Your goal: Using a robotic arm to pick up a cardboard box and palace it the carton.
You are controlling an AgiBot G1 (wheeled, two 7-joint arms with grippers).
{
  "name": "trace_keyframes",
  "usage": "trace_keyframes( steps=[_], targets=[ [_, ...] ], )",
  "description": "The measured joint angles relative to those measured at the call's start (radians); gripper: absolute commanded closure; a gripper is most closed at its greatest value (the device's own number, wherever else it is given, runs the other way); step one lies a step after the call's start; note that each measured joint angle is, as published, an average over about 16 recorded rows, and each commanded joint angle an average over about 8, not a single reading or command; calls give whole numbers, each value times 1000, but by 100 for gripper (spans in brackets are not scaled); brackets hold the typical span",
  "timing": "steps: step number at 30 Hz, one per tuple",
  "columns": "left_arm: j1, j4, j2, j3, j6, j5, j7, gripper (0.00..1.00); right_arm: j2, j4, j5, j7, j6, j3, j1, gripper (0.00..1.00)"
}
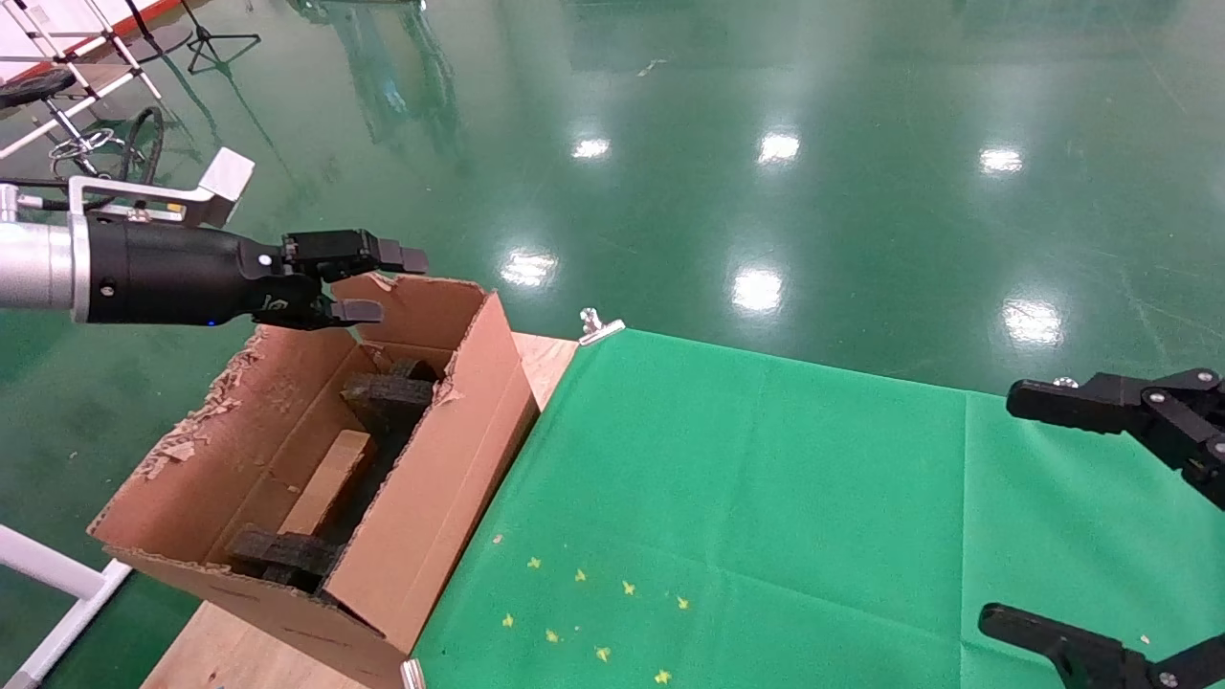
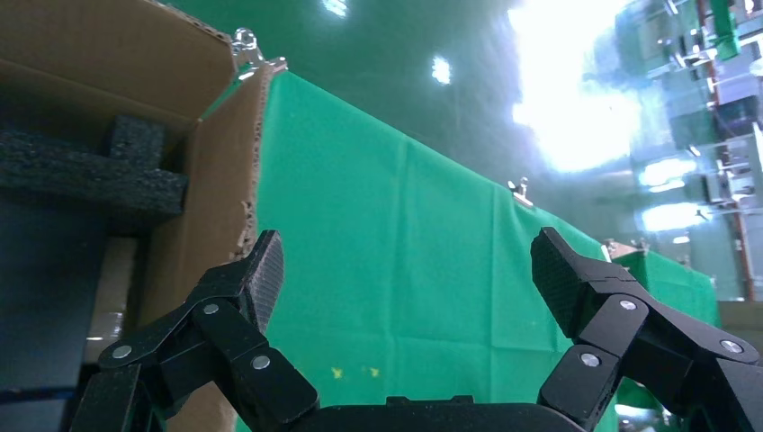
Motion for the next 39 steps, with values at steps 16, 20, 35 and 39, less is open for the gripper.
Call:
trace_keyframes(
  steps=[16,20,35,39],
  targets=[
    [195,-271,-13,-107,-24,-131,160,0,0,0,0,0,0,0,0,0],
    [258,-357,-18,-143,-29,-175,210,0,0,0,0,0,0,0,0,0],
    [489,-677,-34,-277,-45,-339,396,0,0,0,0,0,0,-1,0,0],
    [551,-762,-39,-313,-49,-383,446,0,0,0,1,0,0,-1,0,0]
  ],
)
